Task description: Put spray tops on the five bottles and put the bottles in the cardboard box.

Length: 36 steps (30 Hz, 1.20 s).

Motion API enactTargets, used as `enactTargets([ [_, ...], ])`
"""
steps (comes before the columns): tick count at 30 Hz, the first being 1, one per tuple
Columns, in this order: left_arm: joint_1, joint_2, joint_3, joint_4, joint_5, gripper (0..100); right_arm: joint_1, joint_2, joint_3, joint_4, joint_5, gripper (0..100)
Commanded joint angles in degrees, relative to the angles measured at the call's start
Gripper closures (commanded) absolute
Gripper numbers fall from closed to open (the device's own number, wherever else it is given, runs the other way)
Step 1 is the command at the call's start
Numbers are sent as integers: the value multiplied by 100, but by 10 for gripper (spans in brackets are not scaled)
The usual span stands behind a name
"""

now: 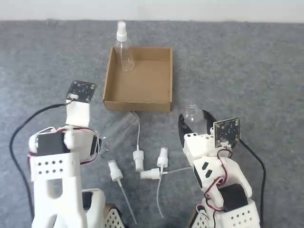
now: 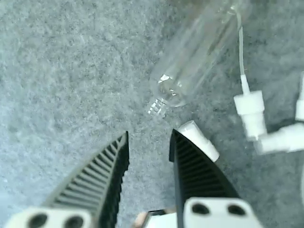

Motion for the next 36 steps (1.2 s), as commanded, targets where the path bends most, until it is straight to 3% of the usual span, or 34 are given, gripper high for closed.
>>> enactTargets([
  [1, 18, 264, -84, -176, 703, 866, 66, -101, -35, -101, -9, 898],
  [7, 53, 1688, -356, -158, 756, 866, 66, -101, -35, -101, 0, 898],
  [11, 431, 2541, -391, -290, 1011, 870, 66, -101, -35, -101, 0, 898],
  [18, 1196, 2760, -303, -440, 1512, 867, 66, -101, -35, -101, 0, 898],
  [36, 1240, 4545, -75, -1459, 1521, 867, 66, -101, -35, -101, 0, 898],
])
